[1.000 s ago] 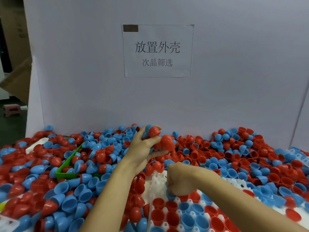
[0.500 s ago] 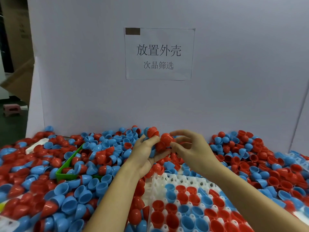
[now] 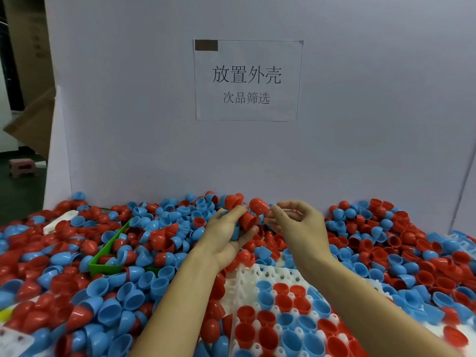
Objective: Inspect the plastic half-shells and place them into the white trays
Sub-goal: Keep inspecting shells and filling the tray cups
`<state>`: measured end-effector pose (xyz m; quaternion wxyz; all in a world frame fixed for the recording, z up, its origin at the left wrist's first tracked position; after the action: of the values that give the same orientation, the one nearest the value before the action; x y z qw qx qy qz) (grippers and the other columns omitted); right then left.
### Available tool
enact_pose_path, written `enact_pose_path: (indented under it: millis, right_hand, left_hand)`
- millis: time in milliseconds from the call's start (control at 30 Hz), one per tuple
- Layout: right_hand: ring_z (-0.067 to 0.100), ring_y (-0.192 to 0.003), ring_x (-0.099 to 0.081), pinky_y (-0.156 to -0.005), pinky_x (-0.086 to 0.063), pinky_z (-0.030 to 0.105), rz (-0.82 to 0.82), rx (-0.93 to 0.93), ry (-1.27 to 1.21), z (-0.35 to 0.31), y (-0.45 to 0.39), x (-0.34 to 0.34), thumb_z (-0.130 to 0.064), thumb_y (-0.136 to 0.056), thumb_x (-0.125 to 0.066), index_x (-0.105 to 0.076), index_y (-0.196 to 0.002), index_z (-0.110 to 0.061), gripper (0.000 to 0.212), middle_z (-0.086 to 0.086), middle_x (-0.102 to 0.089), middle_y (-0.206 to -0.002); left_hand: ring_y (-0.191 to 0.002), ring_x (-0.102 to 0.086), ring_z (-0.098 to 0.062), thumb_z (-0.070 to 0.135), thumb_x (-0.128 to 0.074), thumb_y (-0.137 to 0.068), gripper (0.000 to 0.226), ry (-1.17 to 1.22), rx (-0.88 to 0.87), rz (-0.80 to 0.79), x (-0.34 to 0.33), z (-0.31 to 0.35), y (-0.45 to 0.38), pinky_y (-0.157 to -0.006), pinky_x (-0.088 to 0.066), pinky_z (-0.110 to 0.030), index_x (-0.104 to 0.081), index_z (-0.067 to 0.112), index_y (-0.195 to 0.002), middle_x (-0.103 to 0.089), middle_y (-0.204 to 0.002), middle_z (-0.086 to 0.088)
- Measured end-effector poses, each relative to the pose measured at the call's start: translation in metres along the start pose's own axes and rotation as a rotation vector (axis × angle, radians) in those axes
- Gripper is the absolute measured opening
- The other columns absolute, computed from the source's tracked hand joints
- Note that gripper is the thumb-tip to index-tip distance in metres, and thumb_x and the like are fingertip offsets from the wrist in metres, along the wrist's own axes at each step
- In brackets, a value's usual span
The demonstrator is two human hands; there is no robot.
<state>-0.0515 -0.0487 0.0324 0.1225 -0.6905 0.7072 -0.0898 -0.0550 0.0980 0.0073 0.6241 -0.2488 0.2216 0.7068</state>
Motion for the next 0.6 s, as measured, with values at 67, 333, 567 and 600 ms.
enact_pose_path:
  millis: [67, 333, 567, 600]
  right_hand:
    - [0.012, -0.064, -0.068, -0.061, -0.055, 0.021, 0.021, -0.106, 0.010, 0.001, 0.000, 0.000, -0.008, -0.095, -0.063, -0.067, -0.094, -0.012, 0.006, 0.004, -0.072, -0.074]
    - [0.004, -0.041, -0.046, -0.036, -0.037, 0.010, -0.331, -0.620, -0.365, 0.002, 0.010, -0.007, -0.016, -0.100, -0.055, -0.069, -0.091, 0.001, 0.024, 0.003, -0.056, -0.059]
    - [0.003, -0.038, -0.039, -0.028, -0.027, 0.008, -0.453, -0.687, -0.647, -0.001, 0.011, -0.005, -0.019, -0.084, -0.065, -0.064, -0.085, -0.003, 0.016, 0.000, -0.049, -0.059]
    - [0.003, -0.037, -0.038, -0.027, -0.027, 0.009, -0.478, -0.701, -0.681, -0.002, 0.012, -0.004, -0.019, -0.079, -0.066, -0.065, -0.077, -0.003, 0.016, 0.000, -0.047, -0.059]
  left_hand:
    - [-0.077, -0.072, -0.020, 0.014, -0.067, -0.094, 0.025, 0.026, -0.050, 0.062, 0.003, 0.001, -0.001, -0.052, -0.057, -0.025, -0.059, 0.002, -0.114, -0.071, -0.098, -0.020]
    - [-0.072, -0.074, -0.017, 0.022, -0.071, -0.091, 0.009, -0.270, -0.316, 0.062, 0.004, -0.001, -0.003, -0.054, -0.055, -0.027, -0.065, 0.021, -0.097, -0.073, -0.077, -0.001]
    - [-0.080, -0.071, -0.020, 0.031, -0.071, -0.089, 0.014, -0.382, -0.375, -0.132, 0.001, 0.003, 0.004, -0.064, -0.055, -0.031, -0.061, 0.023, -0.095, -0.069, -0.090, -0.009]
    - [-0.080, -0.070, -0.020, 0.034, -0.071, -0.087, 0.018, -0.386, -0.373, -0.173, 0.000, 0.004, 0.006, -0.065, -0.055, -0.033, -0.060, 0.023, -0.096, -0.068, -0.091, -0.009]
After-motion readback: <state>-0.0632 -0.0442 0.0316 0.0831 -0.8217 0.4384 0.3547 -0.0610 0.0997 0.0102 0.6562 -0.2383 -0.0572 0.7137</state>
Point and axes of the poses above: each hand's wrist, its own y-axis away from the middle knuckle, its own x-axis out of the back of the hand, z = x × y, the point moved 2 cm from there along -y, towards the middle knuckle
